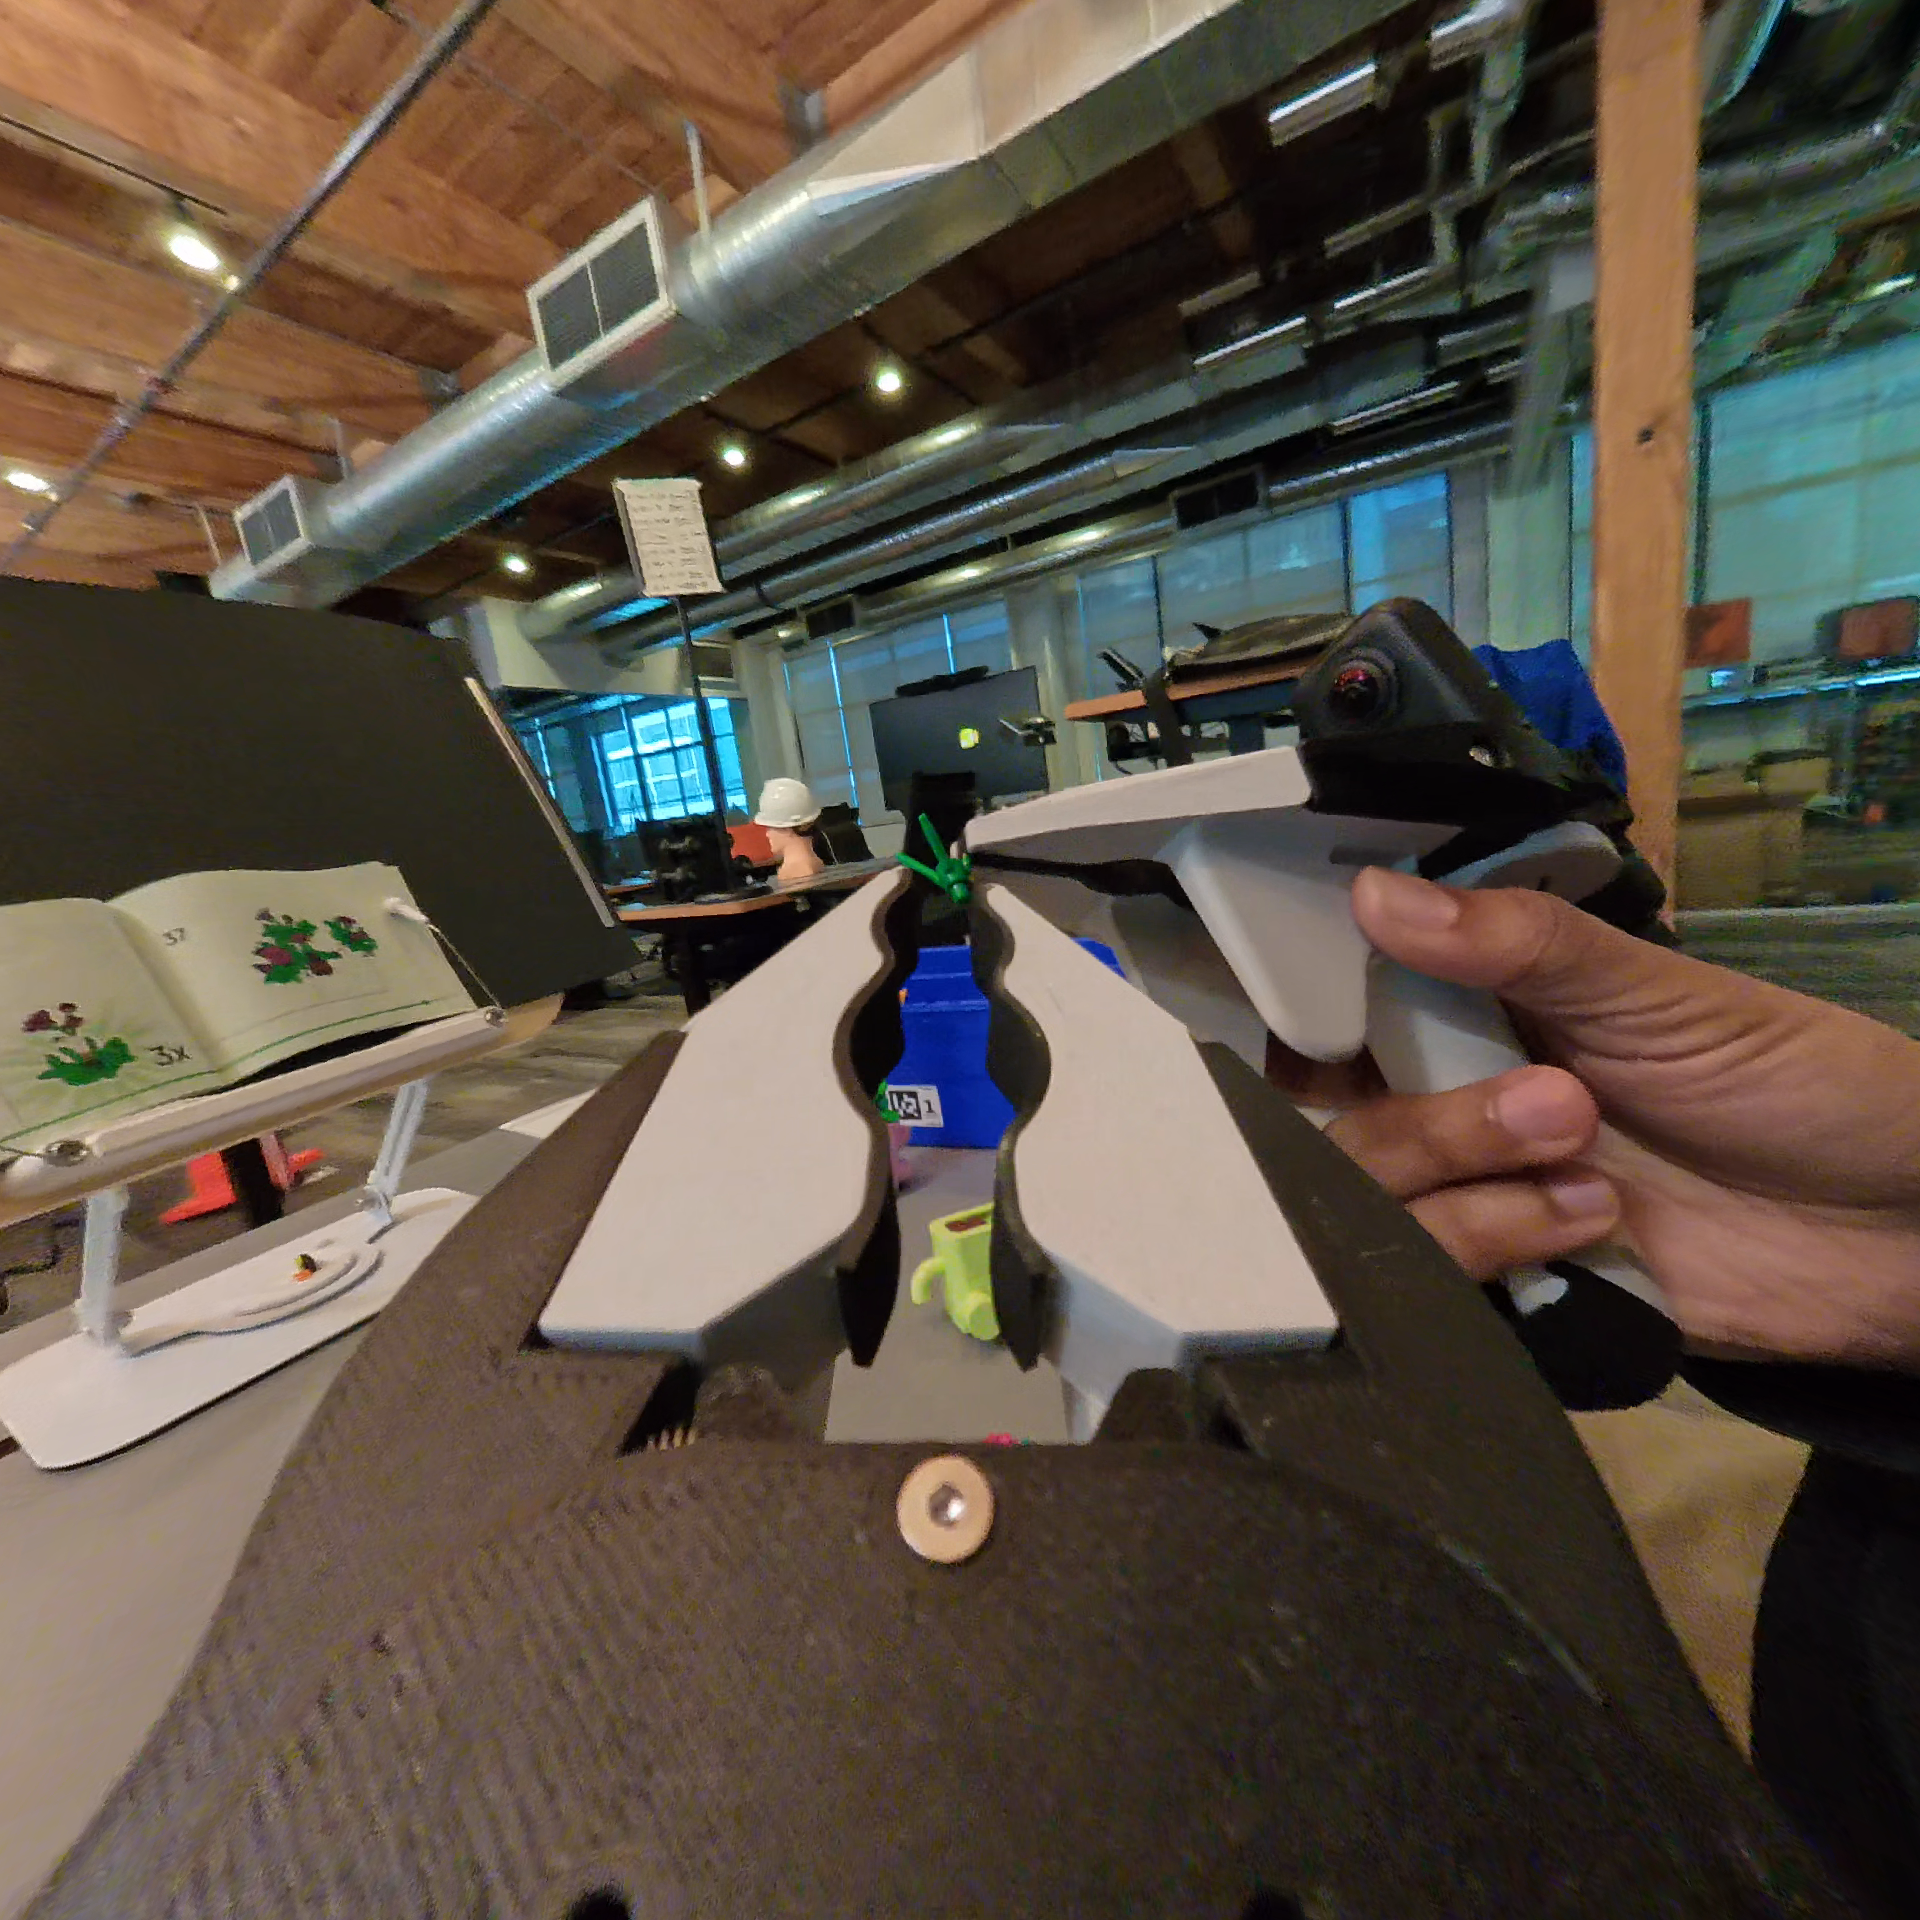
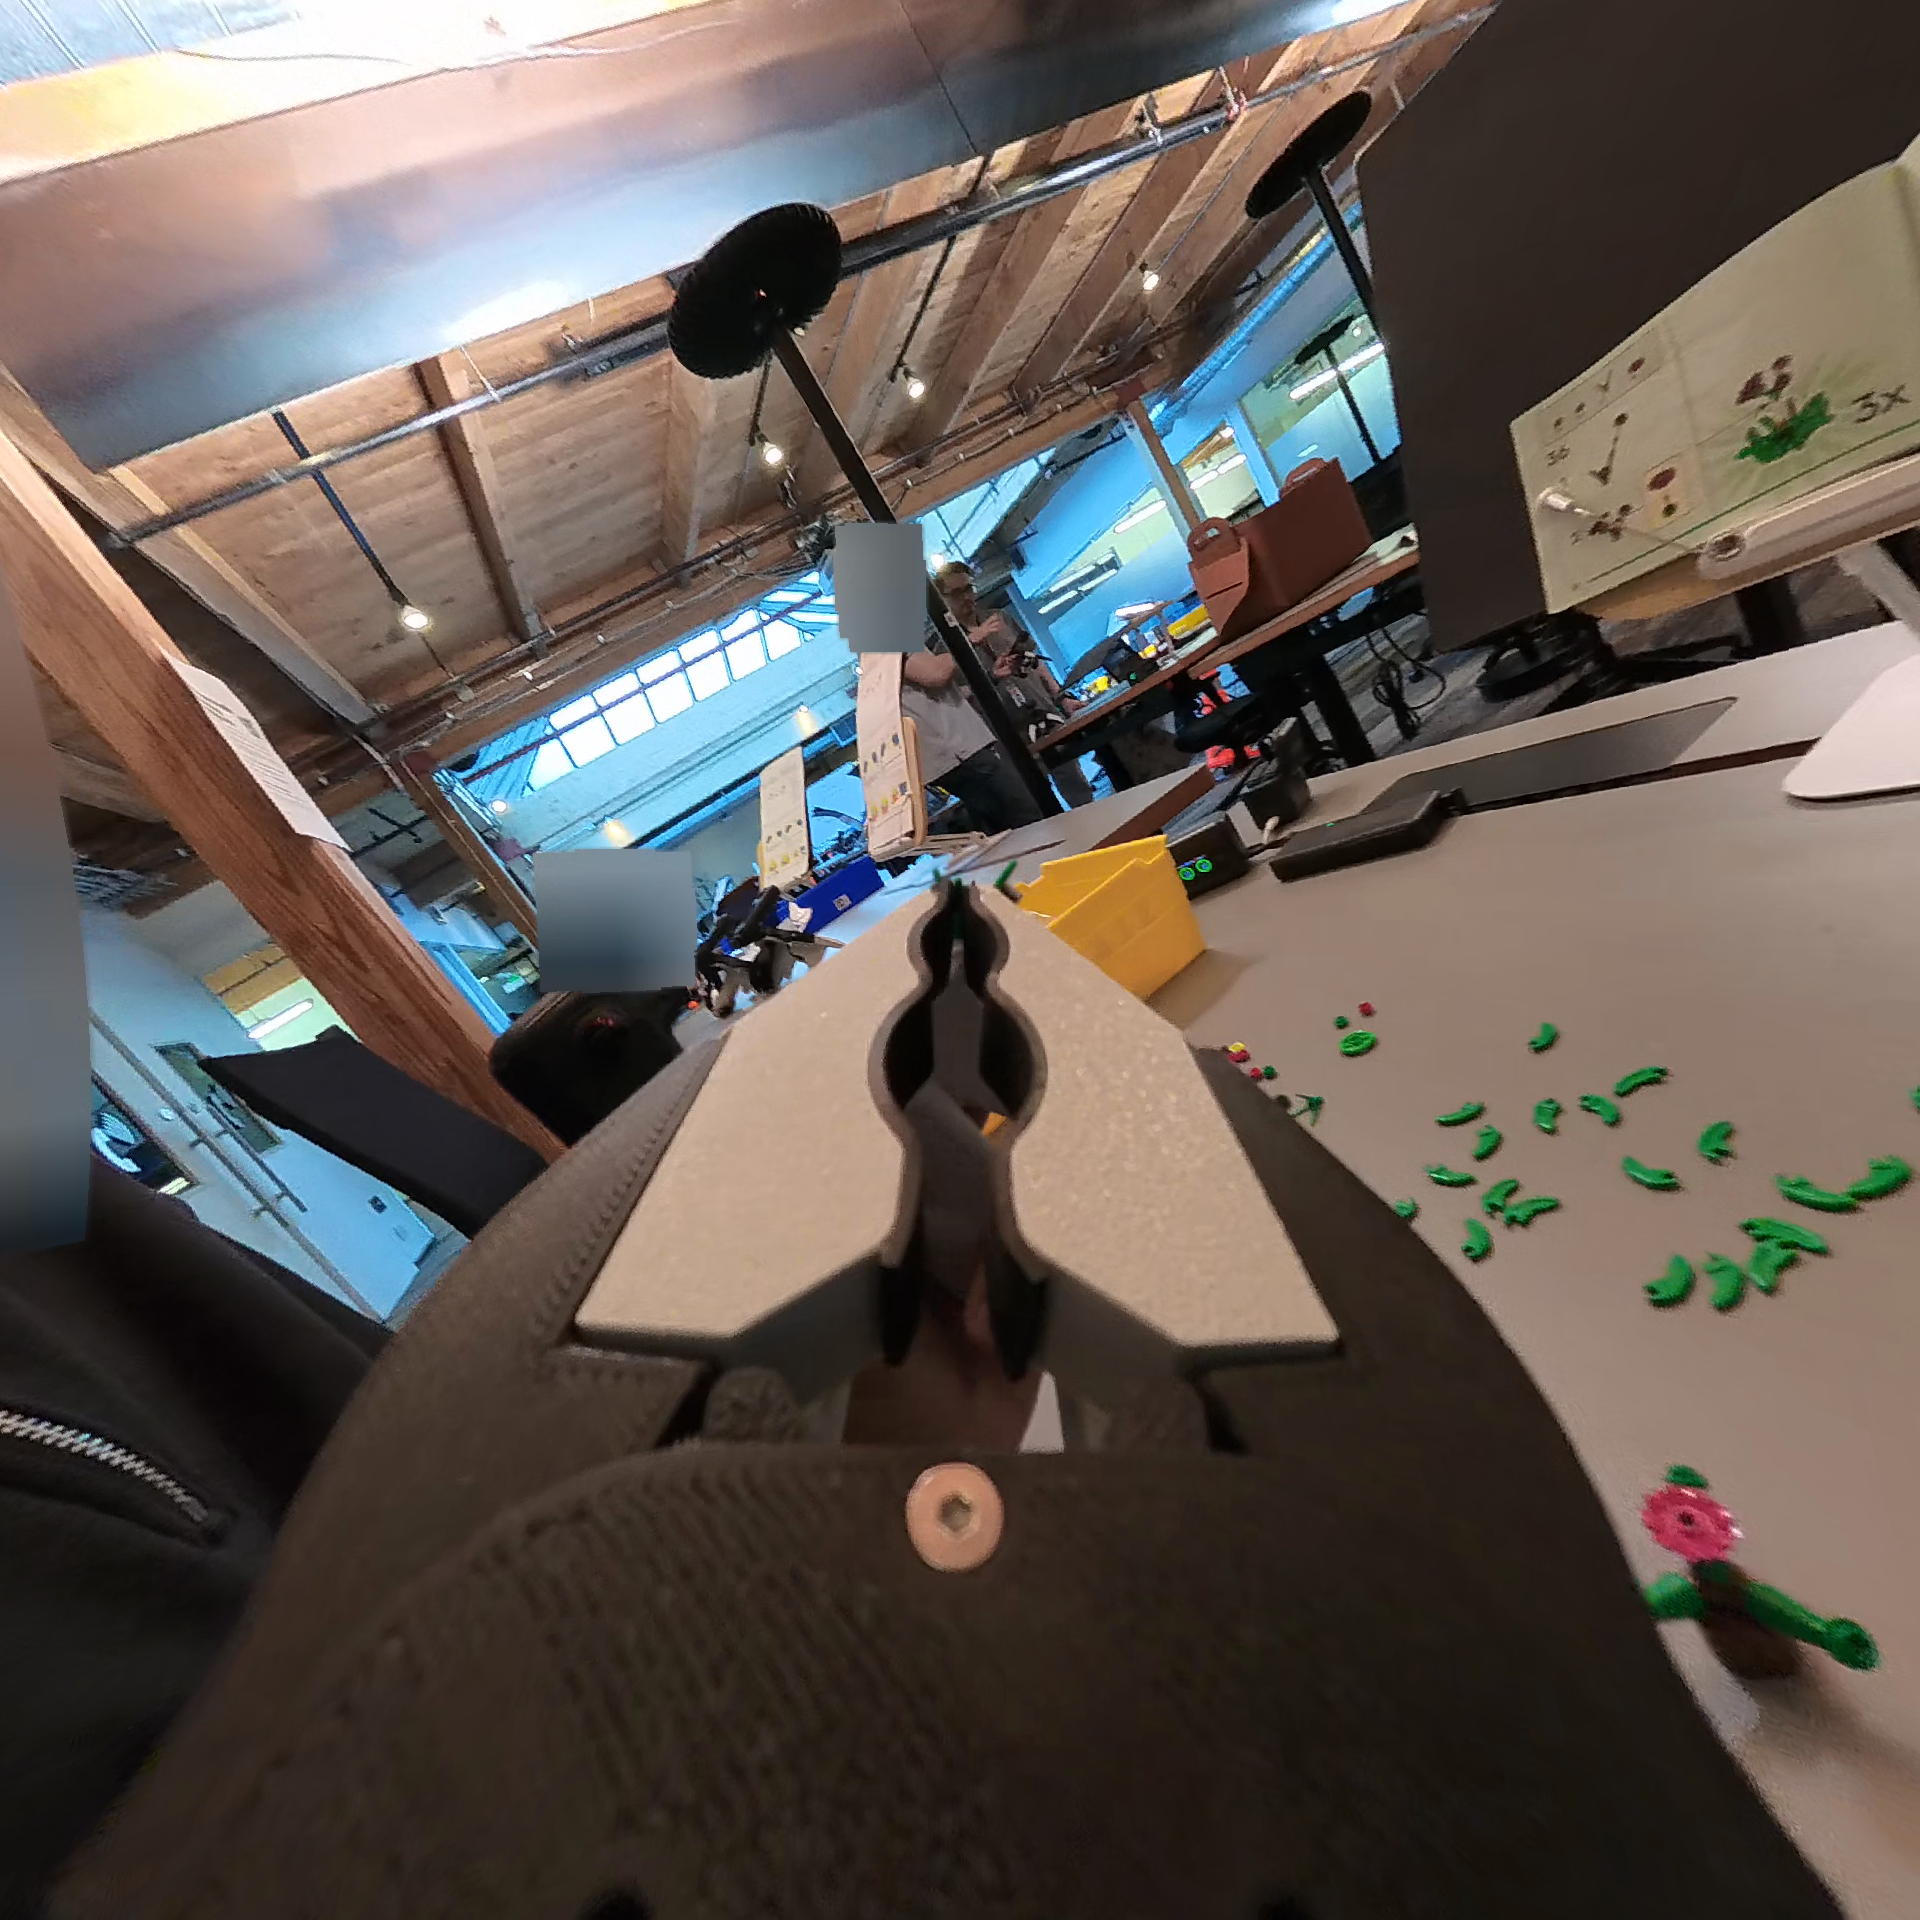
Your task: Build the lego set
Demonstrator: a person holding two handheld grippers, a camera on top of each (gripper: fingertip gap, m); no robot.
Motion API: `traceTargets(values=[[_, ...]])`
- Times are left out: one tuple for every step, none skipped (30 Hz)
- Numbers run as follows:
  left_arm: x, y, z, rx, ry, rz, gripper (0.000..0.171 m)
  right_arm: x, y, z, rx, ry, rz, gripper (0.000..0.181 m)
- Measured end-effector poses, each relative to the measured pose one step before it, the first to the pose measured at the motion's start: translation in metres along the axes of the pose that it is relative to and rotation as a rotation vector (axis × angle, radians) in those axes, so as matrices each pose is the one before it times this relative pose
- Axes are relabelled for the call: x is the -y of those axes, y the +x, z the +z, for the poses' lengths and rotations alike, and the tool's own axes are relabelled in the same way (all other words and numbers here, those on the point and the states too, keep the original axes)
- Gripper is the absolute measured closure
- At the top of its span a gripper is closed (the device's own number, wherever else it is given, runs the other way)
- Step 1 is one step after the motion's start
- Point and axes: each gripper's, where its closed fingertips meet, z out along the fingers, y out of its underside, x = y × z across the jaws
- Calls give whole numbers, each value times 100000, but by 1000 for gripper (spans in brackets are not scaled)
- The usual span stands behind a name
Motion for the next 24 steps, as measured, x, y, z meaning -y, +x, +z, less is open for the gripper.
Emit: traceTargets(values=[[160,-45,-85,620,685,242,166,-13,-160,88,679,208,321,181],[97,-130,-73,1087,185,869,167,-54,-88,90,175,-151,173,181],[94,-74,-83,959,59,1441,167,-55,-80,94,98,-232,-36,181],[143,-37,-71,1094,336,1910,168,-23,-109,69,333,61,-85,181],[92,-32,-46,1360,127,2277,168,5,-88,51,182,114,-67,181],[37,-11,-12,1280,8,2024,168,6,-49,34,-160,113,-72,181],[77,9,-6,918,321,1472,168,15,-61,8,4,144,-68,181],[41,-4,1,595,71,673,168,25,-67,10,112,135,71,181],[0,5,15,410,-217,457,168,19,-7,-11,-175,15,177,181],[3,9,15,434,-103,695,168,16,2,-15,-255,36,39,181],[12,-9,-9,680,-128,1163,167,5,16,-15,-333,-3,-107,181],[47,-44,-42,1028,113,1569,166,-9,102,-31,-781,-12,-7,181],[42,-1,-23,648,90,1424,165,5,9,-21,-104,41,133,181],[11,73,-14,5,-99,1220,166,-24,-1,-1,139,-183,379,181],[-2,83,12,-78,-56,1315,165,-14,38,-8,-135,-199,578,181],[-43,182,35,-802,-183,1442,165,-18,65,1,-180,-324,423,181],[-92,-4,-6,169,-570,1407,164,-48,71,10,-31,-782,497,181],[-50,-5,-46,-75,-132,1575,165,-66,80,-1,214,-1275,804,181],[-67,-22,-41,-118,-355,1396,166,-85,50,4,408,-1695,1038,181],[-143,-46,-14,-258,-838,979,168,-62,103,-25,1,-1812,917,181],[-161,53,18,-1108,-1150,60,168,-69,139,-51,-397,-1584,398,181],[-99,29,14,-746,-755,-199,168,-64,118,-41,-384,-1273,72,181],[-11,45,18,-515,-265,-226,169,-20,35,-37,-11,-741,228,181],[-7,16,18,-184,-261,-334,169,-1,13,-37,14,-285,201,181]])
